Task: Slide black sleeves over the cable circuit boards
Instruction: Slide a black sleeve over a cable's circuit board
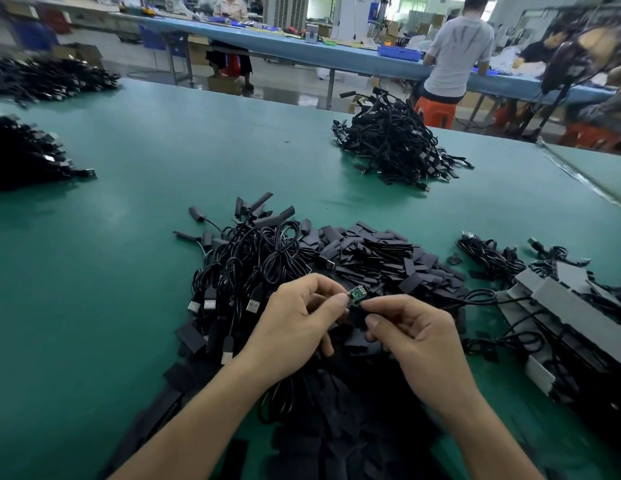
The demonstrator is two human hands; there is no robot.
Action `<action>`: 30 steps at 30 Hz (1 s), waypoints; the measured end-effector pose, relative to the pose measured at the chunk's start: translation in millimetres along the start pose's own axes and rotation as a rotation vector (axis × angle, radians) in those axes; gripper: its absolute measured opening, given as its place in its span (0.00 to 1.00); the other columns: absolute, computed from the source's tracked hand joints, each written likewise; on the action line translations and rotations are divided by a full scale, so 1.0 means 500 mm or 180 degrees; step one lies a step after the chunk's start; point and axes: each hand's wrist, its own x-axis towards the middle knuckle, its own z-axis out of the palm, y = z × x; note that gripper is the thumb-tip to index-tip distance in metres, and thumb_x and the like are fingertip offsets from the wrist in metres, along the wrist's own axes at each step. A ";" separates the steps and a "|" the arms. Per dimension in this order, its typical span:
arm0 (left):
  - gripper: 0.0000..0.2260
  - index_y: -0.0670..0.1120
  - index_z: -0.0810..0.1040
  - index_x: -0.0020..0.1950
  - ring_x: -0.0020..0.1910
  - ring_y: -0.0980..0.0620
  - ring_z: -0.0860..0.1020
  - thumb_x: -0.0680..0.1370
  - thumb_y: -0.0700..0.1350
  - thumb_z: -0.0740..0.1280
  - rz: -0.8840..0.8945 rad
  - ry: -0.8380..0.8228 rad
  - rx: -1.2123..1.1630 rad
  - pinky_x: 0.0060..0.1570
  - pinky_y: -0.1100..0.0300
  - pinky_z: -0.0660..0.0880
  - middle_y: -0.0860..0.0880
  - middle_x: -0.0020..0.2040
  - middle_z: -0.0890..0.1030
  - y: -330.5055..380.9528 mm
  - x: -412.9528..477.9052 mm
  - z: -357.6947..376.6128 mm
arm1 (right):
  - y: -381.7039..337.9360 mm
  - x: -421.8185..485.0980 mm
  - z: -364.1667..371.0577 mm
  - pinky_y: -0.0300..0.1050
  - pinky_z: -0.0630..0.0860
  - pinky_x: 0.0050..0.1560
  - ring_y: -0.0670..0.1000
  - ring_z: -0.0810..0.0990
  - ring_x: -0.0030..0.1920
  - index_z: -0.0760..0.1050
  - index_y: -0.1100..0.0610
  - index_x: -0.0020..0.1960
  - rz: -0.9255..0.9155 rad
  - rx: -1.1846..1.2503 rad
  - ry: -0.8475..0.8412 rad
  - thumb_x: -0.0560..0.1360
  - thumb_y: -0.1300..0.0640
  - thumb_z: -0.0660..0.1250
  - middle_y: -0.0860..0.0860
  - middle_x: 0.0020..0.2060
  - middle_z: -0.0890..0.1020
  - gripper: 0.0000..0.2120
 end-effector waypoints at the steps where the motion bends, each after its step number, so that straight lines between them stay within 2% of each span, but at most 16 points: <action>1: 0.06 0.54 0.79 0.44 0.24 0.51 0.79 0.81 0.45 0.68 0.0012 -0.0004 -0.0034 0.29 0.61 0.74 0.51 0.38 0.84 -0.001 0.000 0.000 | -0.001 -0.001 0.004 0.35 0.77 0.41 0.48 0.84 0.38 0.85 0.49 0.46 -0.0043 -0.0007 0.0031 0.74 0.70 0.71 0.51 0.39 0.86 0.16; 8: 0.07 0.55 0.79 0.44 0.28 0.54 0.78 0.79 0.43 0.70 0.0017 0.0021 -0.0126 0.31 0.62 0.75 0.51 0.33 0.83 -0.007 0.006 0.004 | -0.001 -0.008 0.022 0.34 0.78 0.46 0.43 0.85 0.44 0.83 0.40 0.49 -0.0306 -0.0621 0.0257 0.68 0.61 0.79 0.40 0.42 0.86 0.18; 12: 0.07 0.56 0.80 0.44 0.29 0.54 0.80 0.78 0.43 0.70 -0.0010 0.0011 -0.0223 0.31 0.64 0.75 0.50 0.34 0.84 -0.007 0.005 0.005 | -0.003 -0.009 0.022 0.28 0.75 0.45 0.38 0.83 0.45 0.82 0.39 0.47 -0.0467 -0.0982 0.0369 0.67 0.59 0.80 0.37 0.44 0.84 0.17; 16: 0.05 0.52 0.80 0.45 0.29 0.54 0.81 0.79 0.42 0.70 -0.0062 -0.0001 -0.0310 0.25 0.69 0.71 0.50 0.34 0.84 -0.003 0.003 0.005 | -0.001 -0.008 0.018 0.28 0.74 0.46 0.38 0.83 0.45 0.83 0.42 0.48 -0.0412 -0.1039 0.0381 0.67 0.58 0.80 0.36 0.43 0.84 0.15; 19: 0.03 0.48 0.79 0.47 0.30 0.53 0.82 0.80 0.41 0.69 -0.0118 0.0009 -0.0350 0.23 0.69 0.70 0.50 0.36 0.85 -0.002 0.002 0.003 | -0.003 -0.007 0.016 0.31 0.76 0.46 0.40 0.83 0.45 0.83 0.41 0.46 -0.0386 -0.0954 0.0375 0.67 0.57 0.79 0.37 0.42 0.85 0.13; 23: 0.02 0.48 0.79 0.48 0.32 0.53 0.82 0.80 0.43 0.69 -0.0190 0.0048 -0.0279 0.22 0.65 0.70 0.50 0.39 0.85 -0.001 0.002 0.003 | 0.002 -0.006 0.006 0.36 0.78 0.45 0.41 0.84 0.43 0.83 0.43 0.45 -0.0262 -0.1036 0.0472 0.67 0.57 0.79 0.37 0.40 0.85 0.12; 25: 0.02 0.48 0.79 0.48 0.31 0.54 0.81 0.80 0.43 0.69 -0.0200 0.0113 -0.0270 0.23 0.64 0.71 0.49 0.39 0.85 -0.001 0.001 0.003 | 0.007 -0.004 -0.004 0.36 0.79 0.45 0.39 0.82 0.43 0.84 0.44 0.48 -0.0147 -0.1338 0.0549 0.68 0.56 0.79 0.39 0.40 0.84 0.12; 27: 0.02 0.48 0.79 0.48 0.31 0.55 0.80 0.80 0.42 0.68 -0.0209 0.0210 -0.0227 0.24 0.64 0.71 0.50 0.38 0.85 -0.003 0.000 0.003 | 0.010 -0.004 -0.017 0.31 0.75 0.47 0.37 0.78 0.48 0.82 0.44 0.52 -0.0201 -0.1943 0.0542 0.69 0.54 0.78 0.38 0.45 0.80 0.14; 28: 0.03 0.48 0.80 0.48 0.31 0.55 0.80 0.80 0.42 0.67 -0.0219 0.0247 -0.0195 0.24 0.64 0.71 0.51 0.37 0.84 -0.005 0.000 0.004 | 0.010 -0.004 -0.025 0.31 0.72 0.47 0.38 0.76 0.50 0.82 0.43 0.52 -0.0207 -0.2139 0.0503 0.69 0.52 0.78 0.37 0.46 0.77 0.13; 30: 0.05 0.50 0.81 0.48 0.31 0.56 0.79 0.80 0.41 0.67 -0.0244 0.0297 -0.0169 0.25 0.64 0.72 0.51 0.37 0.84 -0.008 0.000 0.003 | 0.006 -0.004 -0.042 0.33 0.72 0.46 0.39 0.76 0.48 0.82 0.42 0.45 -0.0075 -0.2148 0.0307 0.69 0.47 0.77 0.39 0.43 0.77 0.06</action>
